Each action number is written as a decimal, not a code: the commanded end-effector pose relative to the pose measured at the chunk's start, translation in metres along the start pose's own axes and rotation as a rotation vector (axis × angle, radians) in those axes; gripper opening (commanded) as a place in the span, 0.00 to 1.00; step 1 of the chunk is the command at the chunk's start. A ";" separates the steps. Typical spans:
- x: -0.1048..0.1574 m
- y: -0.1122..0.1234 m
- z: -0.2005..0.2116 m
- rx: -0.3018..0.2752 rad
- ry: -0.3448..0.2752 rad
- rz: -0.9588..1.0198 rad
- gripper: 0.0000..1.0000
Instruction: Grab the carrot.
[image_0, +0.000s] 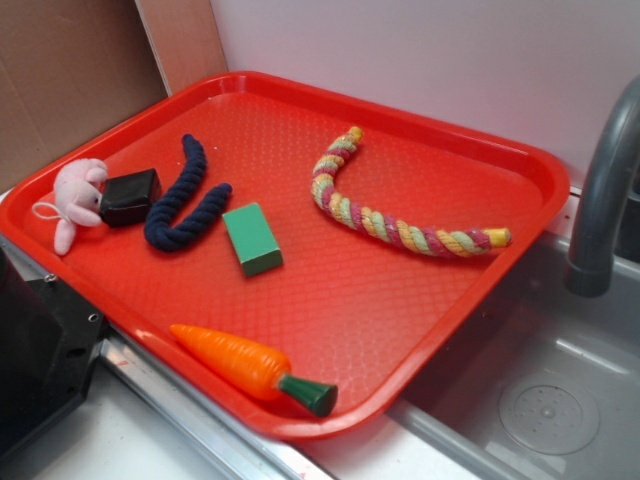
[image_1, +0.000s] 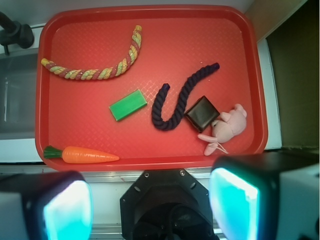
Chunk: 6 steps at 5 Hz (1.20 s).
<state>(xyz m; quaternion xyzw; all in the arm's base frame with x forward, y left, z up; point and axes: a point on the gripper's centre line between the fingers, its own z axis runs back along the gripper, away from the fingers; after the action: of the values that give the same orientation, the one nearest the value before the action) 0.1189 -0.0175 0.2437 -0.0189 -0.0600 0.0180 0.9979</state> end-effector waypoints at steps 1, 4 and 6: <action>0.000 0.000 0.000 0.000 0.000 0.000 1.00; 0.006 -0.154 -0.062 0.067 -0.033 -0.772 1.00; -0.040 -0.130 -0.113 -0.080 0.024 -1.211 1.00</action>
<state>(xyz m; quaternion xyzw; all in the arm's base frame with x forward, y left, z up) 0.1108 -0.1578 0.1260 -0.0116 -0.0300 -0.5559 0.8306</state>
